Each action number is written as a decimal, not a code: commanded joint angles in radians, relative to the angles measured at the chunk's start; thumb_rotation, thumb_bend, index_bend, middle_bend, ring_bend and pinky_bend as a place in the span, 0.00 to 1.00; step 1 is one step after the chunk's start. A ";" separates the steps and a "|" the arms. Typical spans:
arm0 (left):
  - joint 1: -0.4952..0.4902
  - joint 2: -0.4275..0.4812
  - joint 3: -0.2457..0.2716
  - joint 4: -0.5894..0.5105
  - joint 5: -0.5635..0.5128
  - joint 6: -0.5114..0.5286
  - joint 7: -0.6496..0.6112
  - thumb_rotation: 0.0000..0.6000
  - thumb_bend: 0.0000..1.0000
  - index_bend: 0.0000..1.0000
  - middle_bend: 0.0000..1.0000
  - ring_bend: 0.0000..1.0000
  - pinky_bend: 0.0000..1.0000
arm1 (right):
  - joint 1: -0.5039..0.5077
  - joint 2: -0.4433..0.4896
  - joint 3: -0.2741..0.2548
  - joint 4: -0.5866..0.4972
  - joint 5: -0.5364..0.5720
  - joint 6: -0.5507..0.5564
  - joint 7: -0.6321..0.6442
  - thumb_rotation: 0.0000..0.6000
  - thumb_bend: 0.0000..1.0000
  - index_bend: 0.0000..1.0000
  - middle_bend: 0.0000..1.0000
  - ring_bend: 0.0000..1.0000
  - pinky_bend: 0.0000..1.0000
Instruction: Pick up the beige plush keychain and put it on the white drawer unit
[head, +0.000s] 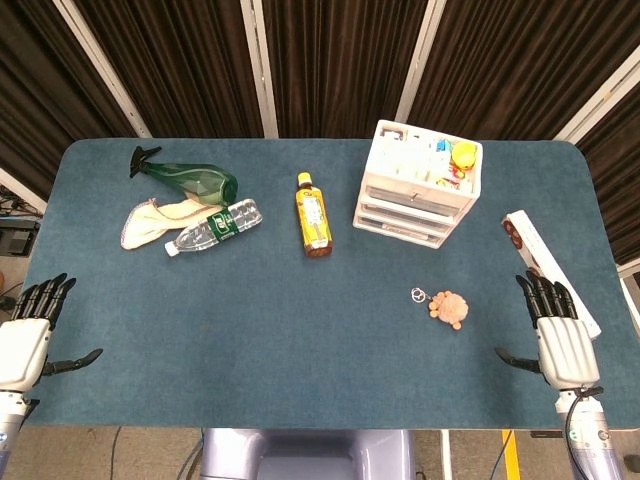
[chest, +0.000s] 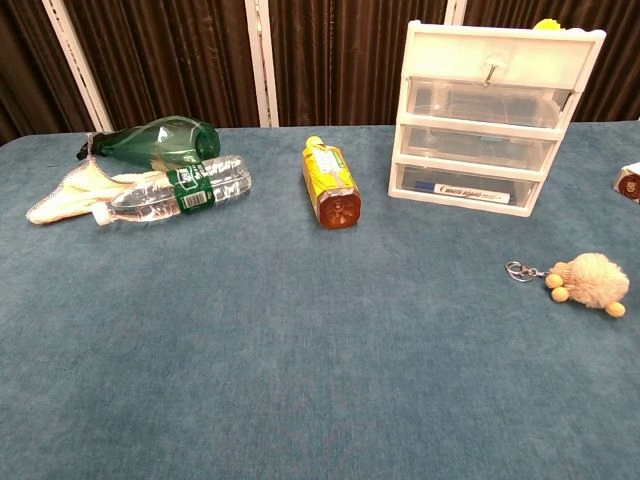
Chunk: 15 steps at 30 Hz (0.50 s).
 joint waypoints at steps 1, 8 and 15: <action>0.000 0.000 0.000 0.000 -0.001 -0.002 0.000 0.80 0.00 0.00 0.00 0.00 0.00 | 0.009 0.002 0.019 -0.025 0.002 -0.007 -0.003 1.00 0.00 0.05 0.26 0.23 0.32; -0.003 0.002 -0.001 -0.007 -0.011 -0.014 -0.002 0.81 0.00 0.00 0.00 0.00 0.00 | 0.094 -0.022 0.093 -0.114 0.083 -0.106 -0.111 1.00 0.02 0.24 0.94 0.93 0.86; -0.005 0.011 -0.001 -0.020 -0.025 -0.031 -0.012 0.80 0.00 0.00 0.00 0.00 0.00 | 0.230 -0.123 0.171 -0.140 0.307 -0.243 -0.318 1.00 0.07 0.29 1.00 1.00 0.92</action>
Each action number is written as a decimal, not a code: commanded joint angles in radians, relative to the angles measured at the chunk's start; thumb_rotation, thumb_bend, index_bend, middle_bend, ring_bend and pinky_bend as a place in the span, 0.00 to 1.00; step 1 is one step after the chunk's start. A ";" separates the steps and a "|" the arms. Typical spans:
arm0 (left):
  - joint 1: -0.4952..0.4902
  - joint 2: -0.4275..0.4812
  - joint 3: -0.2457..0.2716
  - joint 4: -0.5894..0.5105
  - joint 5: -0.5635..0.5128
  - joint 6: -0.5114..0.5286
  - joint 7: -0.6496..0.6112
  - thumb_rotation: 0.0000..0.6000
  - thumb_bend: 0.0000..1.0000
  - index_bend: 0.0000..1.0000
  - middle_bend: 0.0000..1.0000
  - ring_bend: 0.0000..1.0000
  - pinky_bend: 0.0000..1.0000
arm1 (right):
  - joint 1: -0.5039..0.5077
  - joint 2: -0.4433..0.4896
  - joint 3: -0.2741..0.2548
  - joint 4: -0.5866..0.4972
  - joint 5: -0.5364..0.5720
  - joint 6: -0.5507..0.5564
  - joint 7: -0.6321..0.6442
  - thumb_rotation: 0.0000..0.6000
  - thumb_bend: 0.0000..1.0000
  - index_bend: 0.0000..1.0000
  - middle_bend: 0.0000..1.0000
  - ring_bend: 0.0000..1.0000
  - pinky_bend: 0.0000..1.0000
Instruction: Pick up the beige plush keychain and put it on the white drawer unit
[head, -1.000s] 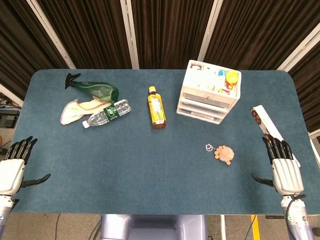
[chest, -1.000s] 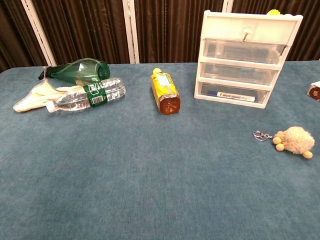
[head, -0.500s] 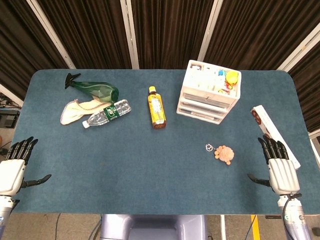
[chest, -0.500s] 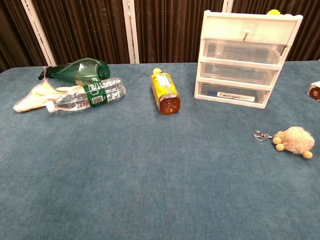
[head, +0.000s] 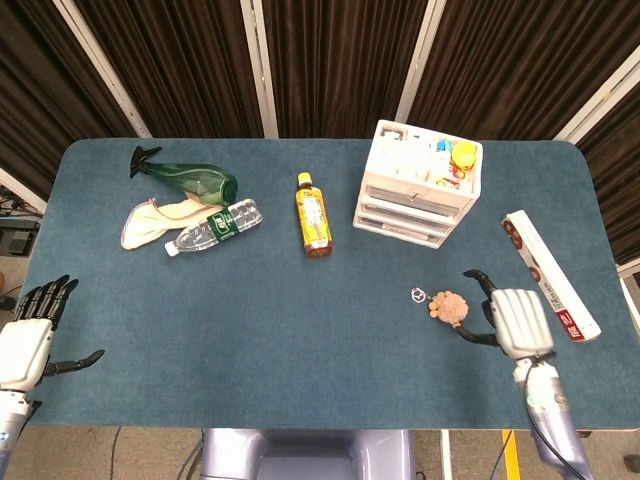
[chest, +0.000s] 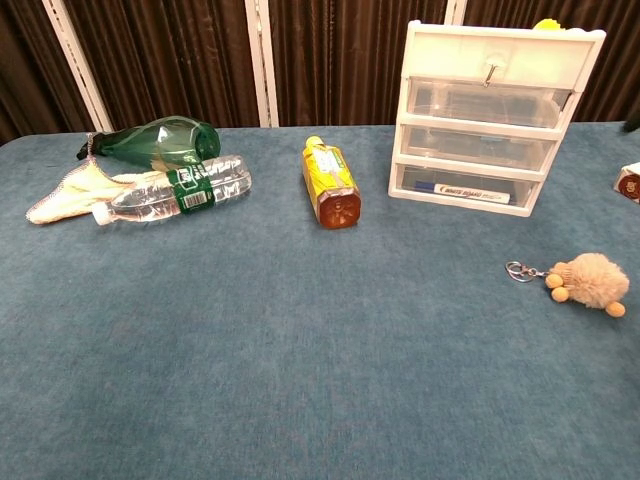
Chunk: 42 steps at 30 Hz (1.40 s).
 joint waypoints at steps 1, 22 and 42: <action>-0.001 0.003 -0.001 -0.003 -0.005 -0.005 -0.005 0.80 0.00 0.00 0.00 0.00 0.00 | 0.091 -0.079 0.054 -0.005 0.139 -0.079 -0.125 1.00 0.08 0.30 1.00 1.00 0.92; -0.023 0.022 -0.008 -0.016 -0.044 -0.065 -0.032 0.81 0.00 0.00 0.00 0.00 0.00 | 0.297 -0.388 0.108 0.405 0.515 -0.190 -0.271 1.00 0.23 0.36 1.00 1.00 0.92; -0.038 0.012 -0.010 -0.017 -0.049 -0.085 -0.024 0.80 0.00 0.00 0.00 0.00 0.00 | 0.307 -0.461 0.097 0.544 0.532 -0.221 -0.218 1.00 0.21 0.39 1.00 1.00 0.92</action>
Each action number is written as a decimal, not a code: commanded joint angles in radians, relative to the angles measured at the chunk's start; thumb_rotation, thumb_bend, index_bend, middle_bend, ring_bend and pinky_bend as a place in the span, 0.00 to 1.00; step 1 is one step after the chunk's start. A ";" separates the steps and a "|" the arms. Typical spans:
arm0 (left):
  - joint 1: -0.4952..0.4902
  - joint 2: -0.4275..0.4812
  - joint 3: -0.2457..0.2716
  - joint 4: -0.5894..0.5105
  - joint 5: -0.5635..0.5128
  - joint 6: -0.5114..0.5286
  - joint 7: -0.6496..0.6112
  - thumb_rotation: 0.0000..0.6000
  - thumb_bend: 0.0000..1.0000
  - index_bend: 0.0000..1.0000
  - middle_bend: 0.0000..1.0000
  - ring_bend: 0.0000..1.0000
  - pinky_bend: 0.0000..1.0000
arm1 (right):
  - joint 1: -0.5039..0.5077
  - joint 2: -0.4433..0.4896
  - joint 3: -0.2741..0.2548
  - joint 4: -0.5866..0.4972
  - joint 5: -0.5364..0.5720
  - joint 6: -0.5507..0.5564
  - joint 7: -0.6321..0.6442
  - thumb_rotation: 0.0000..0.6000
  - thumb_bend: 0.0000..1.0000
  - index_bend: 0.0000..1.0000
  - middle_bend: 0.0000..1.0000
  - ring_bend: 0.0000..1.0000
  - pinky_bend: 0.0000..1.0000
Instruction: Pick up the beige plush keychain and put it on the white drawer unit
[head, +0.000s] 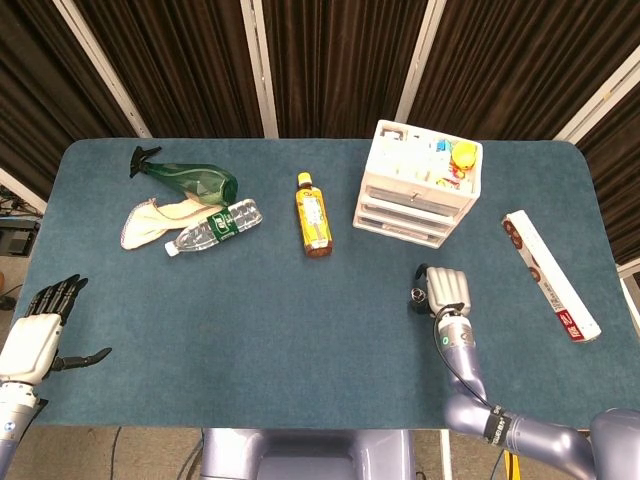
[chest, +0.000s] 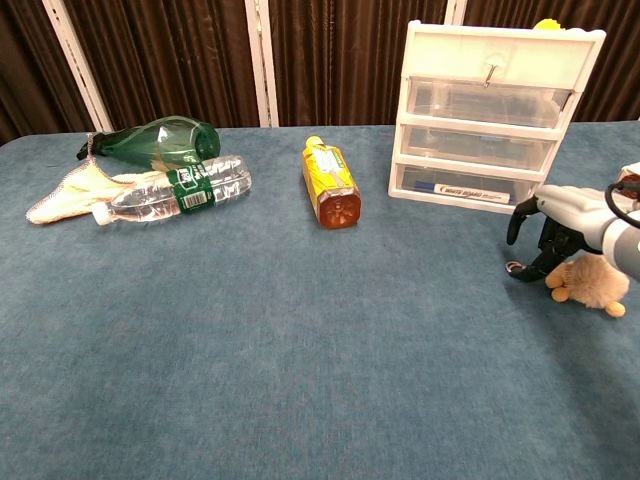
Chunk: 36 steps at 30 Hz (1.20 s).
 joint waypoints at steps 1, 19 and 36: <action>0.000 0.000 0.000 0.000 -0.001 0.000 0.000 0.80 0.00 0.00 0.00 0.00 0.00 | 0.000 -0.002 0.003 0.004 0.006 -0.003 0.004 1.00 0.21 0.40 1.00 1.00 0.92; -0.001 0.001 0.001 -0.001 -0.006 -0.001 0.000 0.80 0.00 0.00 0.00 0.00 0.00 | 0.001 -0.022 -0.008 0.043 0.038 -0.020 -0.004 1.00 0.21 0.41 1.00 1.00 0.92; -0.002 0.000 0.001 -0.002 -0.008 0.000 -0.001 0.81 0.00 0.00 0.00 0.00 0.00 | -0.008 -0.026 -0.019 0.057 0.033 -0.027 0.005 1.00 0.32 0.47 1.00 1.00 0.92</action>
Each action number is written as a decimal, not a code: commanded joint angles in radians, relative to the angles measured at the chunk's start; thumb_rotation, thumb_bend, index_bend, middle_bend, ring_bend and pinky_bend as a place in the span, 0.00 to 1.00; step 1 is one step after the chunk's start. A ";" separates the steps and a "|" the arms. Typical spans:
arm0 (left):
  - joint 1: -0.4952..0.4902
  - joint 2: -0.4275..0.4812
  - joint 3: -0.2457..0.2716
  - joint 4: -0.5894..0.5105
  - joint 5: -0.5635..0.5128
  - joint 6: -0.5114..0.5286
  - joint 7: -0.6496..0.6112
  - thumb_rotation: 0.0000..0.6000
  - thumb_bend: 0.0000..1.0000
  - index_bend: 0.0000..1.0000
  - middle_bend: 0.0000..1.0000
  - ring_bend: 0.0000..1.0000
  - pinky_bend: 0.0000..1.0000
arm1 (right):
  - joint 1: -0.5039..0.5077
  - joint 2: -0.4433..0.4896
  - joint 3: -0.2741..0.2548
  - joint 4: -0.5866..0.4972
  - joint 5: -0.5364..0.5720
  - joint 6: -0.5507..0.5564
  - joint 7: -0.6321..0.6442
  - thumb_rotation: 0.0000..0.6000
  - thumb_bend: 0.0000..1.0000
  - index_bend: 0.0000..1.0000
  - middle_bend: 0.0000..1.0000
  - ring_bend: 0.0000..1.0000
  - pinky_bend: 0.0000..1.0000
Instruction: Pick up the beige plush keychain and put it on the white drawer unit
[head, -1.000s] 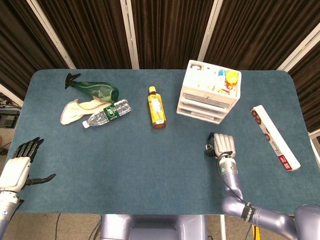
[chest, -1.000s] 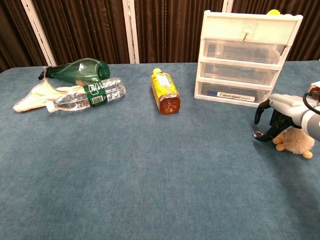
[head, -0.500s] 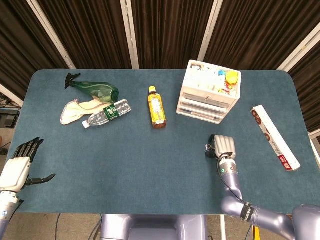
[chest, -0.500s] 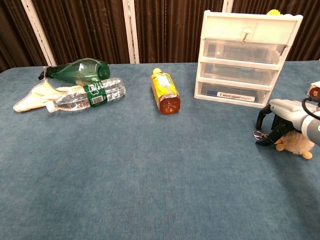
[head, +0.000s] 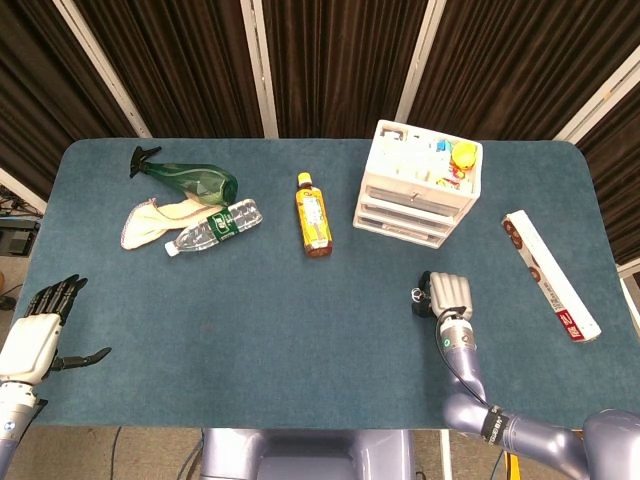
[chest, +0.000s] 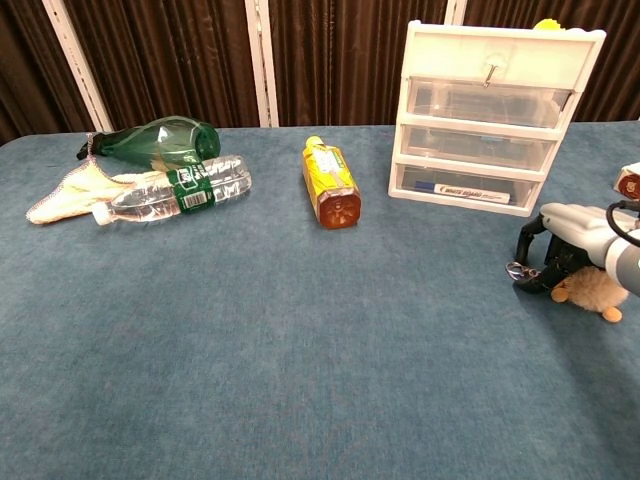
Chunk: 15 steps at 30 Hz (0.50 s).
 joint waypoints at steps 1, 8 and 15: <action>0.000 0.000 0.000 0.000 0.001 0.001 0.000 0.81 0.00 0.00 0.00 0.00 0.00 | 0.000 0.001 -0.001 -0.002 -0.001 -0.001 0.000 1.00 0.33 0.47 1.00 1.00 0.92; 0.000 0.001 0.001 0.000 0.004 0.002 -0.003 0.81 0.00 0.00 0.00 0.00 0.00 | -0.006 0.006 -0.006 -0.018 -0.015 0.009 0.001 1.00 0.34 0.49 1.00 1.00 0.92; 0.001 0.001 0.001 0.001 0.005 0.004 -0.005 0.81 0.00 0.00 0.00 0.00 0.00 | -0.008 0.011 -0.009 -0.031 -0.021 0.011 0.000 1.00 0.34 0.50 1.00 1.00 0.92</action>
